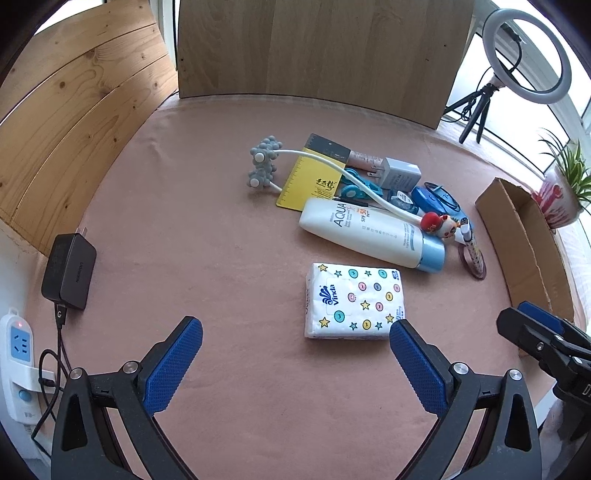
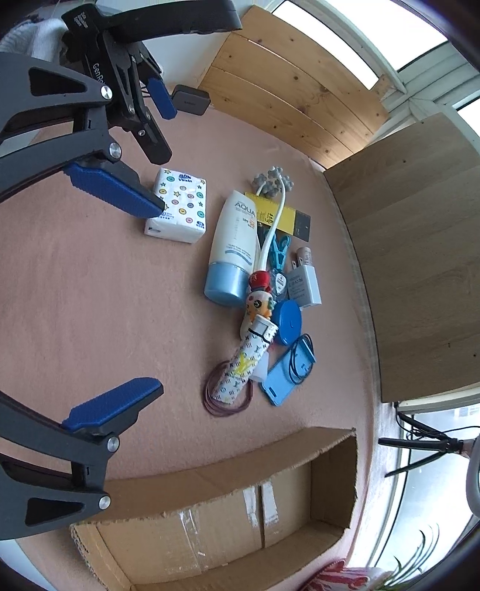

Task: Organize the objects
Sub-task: 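Lower the left tool onto the Vinda tissue pack and close it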

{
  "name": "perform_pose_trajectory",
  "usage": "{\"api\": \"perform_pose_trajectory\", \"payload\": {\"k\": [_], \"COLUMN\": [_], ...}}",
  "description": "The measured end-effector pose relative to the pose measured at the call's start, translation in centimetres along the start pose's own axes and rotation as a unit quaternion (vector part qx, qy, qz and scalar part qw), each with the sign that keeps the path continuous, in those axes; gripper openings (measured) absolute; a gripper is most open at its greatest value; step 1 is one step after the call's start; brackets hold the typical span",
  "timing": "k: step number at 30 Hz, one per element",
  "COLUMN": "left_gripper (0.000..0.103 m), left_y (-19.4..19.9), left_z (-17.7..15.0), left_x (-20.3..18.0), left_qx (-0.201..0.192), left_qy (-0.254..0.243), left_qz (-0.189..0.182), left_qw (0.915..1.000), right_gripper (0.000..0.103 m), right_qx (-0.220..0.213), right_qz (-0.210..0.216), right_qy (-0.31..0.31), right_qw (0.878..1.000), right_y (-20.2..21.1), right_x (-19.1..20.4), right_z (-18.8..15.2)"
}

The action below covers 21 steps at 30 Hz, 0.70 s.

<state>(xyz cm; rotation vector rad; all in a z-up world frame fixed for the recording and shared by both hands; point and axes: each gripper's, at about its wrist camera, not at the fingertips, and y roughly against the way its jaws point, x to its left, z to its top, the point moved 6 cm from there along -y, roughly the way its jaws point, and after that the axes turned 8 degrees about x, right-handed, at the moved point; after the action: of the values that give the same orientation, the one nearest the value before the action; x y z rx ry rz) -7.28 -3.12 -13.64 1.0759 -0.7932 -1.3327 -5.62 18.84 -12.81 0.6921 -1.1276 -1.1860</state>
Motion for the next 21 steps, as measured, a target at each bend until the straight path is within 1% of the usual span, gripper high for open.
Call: {"api": "perform_pose_trajectory", "payload": {"k": [3,8,10,12,18,21], "left_gripper": [0.096,0.081,0.078,0.076,0.068,0.062], "left_y": [-0.4,-1.3,-1.6,-1.8,-2.6,-3.1], "left_z": [0.1,0.1,0.1,0.0,0.0,0.1], "left_x": [0.0,-0.2,-0.3,-0.5,-1.1,-1.1], "left_qx": [0.001,0.017,0.022,0.025,0.036,0.041], "left_qy": [-0.004,-0.003,-0.001,0.001,-0.004,-0.002], "left_qz": [-0.011,-0.044,-0.059,-0.072,-0.094,-0.102], "left_qw": [0.9999,0.9989,0.9980,0.9971,0.9949,0.9939], "right_gripper": [0.075,0.067,0.061,0.056,0.055,0.054], "right_qx": [0.021,0.047,0.054,0.062,0.079,0.089], "right_qz": [0.021,0.049,0.052,0.058,0.077,0.090], "right_qy": [0.004,0.001,0.000,-0.002,-0.013,-0.019], "right_qw": [1.000,0.998,0.997,0.996,0.994,0.992], "right_y": [-1.3,-3.0,-3.6,-4.1,-5.2,-5.9], "right_x": [0.8,1.9,2.2,2.3,2.8,2.9], "right_z": [0.2,0.6,0.7,0.9,1.1,1.2]}}
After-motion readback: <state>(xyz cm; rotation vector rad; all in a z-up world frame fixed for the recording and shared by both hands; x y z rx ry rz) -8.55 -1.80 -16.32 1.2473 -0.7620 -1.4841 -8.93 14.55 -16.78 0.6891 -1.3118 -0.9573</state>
